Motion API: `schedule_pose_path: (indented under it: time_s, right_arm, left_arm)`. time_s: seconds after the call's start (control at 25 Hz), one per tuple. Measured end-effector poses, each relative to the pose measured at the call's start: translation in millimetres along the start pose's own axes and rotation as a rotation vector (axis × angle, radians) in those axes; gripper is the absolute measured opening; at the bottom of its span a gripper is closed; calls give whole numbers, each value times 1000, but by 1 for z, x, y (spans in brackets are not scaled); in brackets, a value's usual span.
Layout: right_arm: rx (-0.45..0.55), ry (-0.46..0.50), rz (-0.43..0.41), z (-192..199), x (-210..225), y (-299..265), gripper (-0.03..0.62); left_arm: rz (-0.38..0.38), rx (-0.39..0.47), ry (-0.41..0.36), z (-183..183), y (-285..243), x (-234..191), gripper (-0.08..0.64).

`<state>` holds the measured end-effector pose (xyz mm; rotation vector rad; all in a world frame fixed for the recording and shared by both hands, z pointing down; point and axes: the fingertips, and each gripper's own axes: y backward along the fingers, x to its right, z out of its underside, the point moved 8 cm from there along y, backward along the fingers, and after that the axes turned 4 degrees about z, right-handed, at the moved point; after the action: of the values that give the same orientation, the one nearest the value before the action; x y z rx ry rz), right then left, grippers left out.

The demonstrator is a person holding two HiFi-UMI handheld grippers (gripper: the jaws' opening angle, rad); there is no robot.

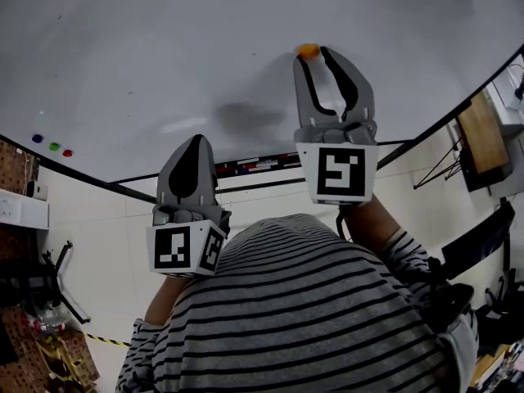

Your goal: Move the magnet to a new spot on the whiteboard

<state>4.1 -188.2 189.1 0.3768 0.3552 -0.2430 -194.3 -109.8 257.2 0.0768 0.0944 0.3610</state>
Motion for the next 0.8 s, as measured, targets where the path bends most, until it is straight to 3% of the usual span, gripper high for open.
schedule_pose_path:
  time_s: [0.64, 0.8]
  right_arm:
    - [34, 17, 30, 4, -3, -5, 114]
    - [29, -17, 23, 4, -1, -4, 123]
  left_arm:
    - [-33, -25, 10, 1, 5, 9, 17]
    - [-46, -13, 4, 0, 7, 7, 15]
